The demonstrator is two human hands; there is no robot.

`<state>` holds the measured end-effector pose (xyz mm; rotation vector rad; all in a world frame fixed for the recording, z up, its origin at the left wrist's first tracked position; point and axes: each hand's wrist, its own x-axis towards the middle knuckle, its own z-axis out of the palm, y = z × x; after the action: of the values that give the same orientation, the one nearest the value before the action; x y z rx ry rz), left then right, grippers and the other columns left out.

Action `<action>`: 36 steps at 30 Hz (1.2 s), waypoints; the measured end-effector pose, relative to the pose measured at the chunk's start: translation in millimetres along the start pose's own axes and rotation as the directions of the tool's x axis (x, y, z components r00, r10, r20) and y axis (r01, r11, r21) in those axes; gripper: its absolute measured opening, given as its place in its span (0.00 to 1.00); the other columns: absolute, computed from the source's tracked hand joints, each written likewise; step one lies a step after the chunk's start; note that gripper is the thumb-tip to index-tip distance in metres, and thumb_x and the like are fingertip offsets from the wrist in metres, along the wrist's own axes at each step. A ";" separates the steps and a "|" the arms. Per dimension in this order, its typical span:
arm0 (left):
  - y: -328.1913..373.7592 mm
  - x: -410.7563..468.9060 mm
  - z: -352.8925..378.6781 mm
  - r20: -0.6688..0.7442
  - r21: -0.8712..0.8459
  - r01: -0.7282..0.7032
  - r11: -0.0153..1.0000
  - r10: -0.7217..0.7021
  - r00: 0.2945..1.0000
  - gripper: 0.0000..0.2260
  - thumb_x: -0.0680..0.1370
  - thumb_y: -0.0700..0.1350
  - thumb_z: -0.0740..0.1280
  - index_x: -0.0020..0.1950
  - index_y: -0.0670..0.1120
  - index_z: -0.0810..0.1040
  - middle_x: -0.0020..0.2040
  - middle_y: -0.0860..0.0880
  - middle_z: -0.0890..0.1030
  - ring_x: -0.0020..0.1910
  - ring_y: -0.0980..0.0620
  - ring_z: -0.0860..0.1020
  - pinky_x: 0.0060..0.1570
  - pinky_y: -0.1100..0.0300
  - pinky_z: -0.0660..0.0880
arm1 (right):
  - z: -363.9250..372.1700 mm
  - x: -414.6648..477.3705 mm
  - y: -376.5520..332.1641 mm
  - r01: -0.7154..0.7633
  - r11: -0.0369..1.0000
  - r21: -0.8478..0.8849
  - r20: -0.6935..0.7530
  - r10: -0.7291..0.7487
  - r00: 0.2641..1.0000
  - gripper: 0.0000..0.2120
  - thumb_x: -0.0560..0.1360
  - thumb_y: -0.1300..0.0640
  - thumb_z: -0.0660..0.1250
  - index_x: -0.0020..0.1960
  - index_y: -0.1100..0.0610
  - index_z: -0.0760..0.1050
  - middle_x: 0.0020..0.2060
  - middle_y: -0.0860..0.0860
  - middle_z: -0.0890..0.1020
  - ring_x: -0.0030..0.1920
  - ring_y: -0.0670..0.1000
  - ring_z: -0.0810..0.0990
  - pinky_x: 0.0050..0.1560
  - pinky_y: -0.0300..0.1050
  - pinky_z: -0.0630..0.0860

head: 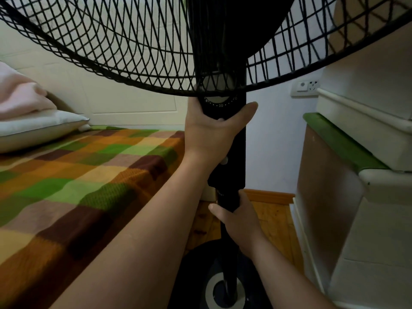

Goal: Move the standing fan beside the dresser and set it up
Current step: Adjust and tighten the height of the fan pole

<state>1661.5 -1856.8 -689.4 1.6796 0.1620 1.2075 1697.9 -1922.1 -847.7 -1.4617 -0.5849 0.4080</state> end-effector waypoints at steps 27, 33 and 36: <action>8.1 -5.2 -1.9 0.008 0.027 0.092 0.995 -0.092 0.996 0.28 0.67 0.51 0.81 0.61 0.53 0.70 0.53 0.56 0.78 0.54 0.54 0.80 0.48 0.47 0.84 | 35.2 3.7 1.9 0.085 0.980 -0.181 -0.393 -0.152 0.907 0.05 0.75 0.59 0.70 0.49 0.54 0.75 0.37 0.46 0.80 0.37 0.45 0.79 0.33 0.36 0.75; 3.9 -2.8 -0.9 0.002 0.018 0.062 0.998 -0.062 0.998 0.30 0.67 0.51 0.81 0.63 0.52 0.70 0.54 0.57 0.79 0.54 0.59 0.79 0.49 0.63 0.82 | 27.4 1.7 4.8 0.117 0.985 -0.125 -0.310 -0.151 0.939 0.13 0.76 0.50 0.71 0.59 0.49 0.75 0.48 0.46 0.83 0.49 0.47 0.83 0.49 0.46 0.82; 2.6 -3.2 -0.8 -0.004 0.010 0.057 0.998 -0.057 0.998 0.29 0.67 0.51 0.81 0.62 0.52 0.71 0.54 0.57 0.79 0.53 0.58 0.80 0.46 0.59 0.83 | 8.0 3.9 6.0 0.130 0.972 -0.196 -0.073 -0.147 0.986 0.19 0.75 0.43 0.70 0.64 0.44 0.73 0.54 0.40 0.82 0.55 0.42 0.80 0.53 0.42 0.80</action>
<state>1658.3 -1859.5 -689.4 1.6713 0.2170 1.1691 1696.7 -1912.9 -853.1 -1.6016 -0.6656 0.1807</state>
